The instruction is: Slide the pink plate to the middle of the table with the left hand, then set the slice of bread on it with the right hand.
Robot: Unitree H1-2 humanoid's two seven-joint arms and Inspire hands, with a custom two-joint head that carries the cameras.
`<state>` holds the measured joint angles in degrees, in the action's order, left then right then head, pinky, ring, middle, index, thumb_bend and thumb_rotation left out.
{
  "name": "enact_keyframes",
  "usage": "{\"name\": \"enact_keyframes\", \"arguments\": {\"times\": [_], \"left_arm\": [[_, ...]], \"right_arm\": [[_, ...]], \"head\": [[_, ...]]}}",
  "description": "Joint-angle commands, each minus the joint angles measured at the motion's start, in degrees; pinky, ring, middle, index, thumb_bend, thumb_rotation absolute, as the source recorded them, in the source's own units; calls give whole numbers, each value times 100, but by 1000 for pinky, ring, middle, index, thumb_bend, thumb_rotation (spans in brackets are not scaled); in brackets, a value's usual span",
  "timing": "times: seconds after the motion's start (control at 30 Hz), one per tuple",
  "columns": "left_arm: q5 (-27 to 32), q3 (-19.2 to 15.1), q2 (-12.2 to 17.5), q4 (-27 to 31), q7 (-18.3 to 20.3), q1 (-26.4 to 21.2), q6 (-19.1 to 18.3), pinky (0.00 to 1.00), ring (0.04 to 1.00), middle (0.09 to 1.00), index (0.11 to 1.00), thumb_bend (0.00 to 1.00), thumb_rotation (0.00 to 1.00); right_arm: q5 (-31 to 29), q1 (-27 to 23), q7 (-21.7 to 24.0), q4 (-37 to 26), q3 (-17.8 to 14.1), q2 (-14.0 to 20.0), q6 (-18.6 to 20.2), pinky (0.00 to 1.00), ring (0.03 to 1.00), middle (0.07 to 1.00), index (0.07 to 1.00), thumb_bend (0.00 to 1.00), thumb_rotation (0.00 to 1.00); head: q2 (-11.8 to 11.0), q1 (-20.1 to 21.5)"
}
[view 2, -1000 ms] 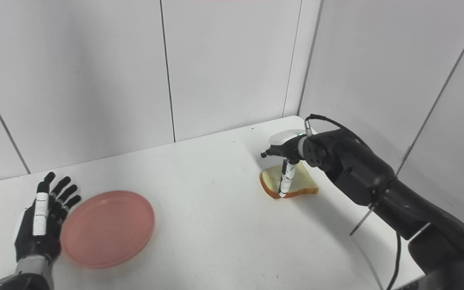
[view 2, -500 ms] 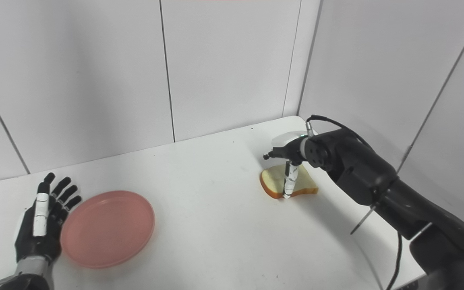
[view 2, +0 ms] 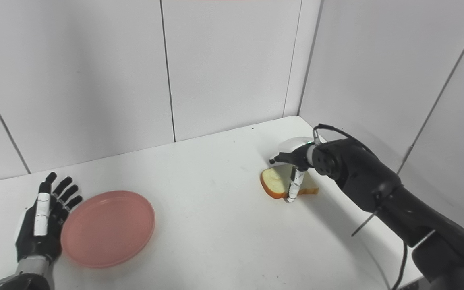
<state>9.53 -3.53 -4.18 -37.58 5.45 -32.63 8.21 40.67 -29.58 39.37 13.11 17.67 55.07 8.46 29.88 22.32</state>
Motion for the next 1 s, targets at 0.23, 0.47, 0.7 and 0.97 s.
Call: {"name": "enact_keyframes", "arguments": {"times": [0.23, 0.47, 0.7, 0.97], "left_arm": [[-106, 24, 36, -45, -40, 76, -282, 791, 854, 879, 935, 871, 801], [-98, 20, 29, -49, -28, 83, -292, 789, 855, 877, 932, 881, 794], [-99, 32, 41, -42, -2, 93, -301, 785, 856, 883, 940, 873, 805], [-77, 14, 24, -60, -4, 91, -310, 786, 855, 879, 938, 866, 793]], "right_arm": [[-69, -10, -770, 378, -209, 23, -400, 942, 973, 975, 924, 1000, 296], [-234, 104, -1208, 675, -264, -37, -747, 847, 898, 912, 893, 1000, 258], [-388, 158, -1103, 709, -240, -64, -648, 655, 793, 849, 830, 1000, 145], [-645, 58, -512, 820, -97, -58, -439, 419, 456, 502, 597, 647, 3]], "head": [[13, -9], [33, -28], [49, -32], [49, -32]]}}
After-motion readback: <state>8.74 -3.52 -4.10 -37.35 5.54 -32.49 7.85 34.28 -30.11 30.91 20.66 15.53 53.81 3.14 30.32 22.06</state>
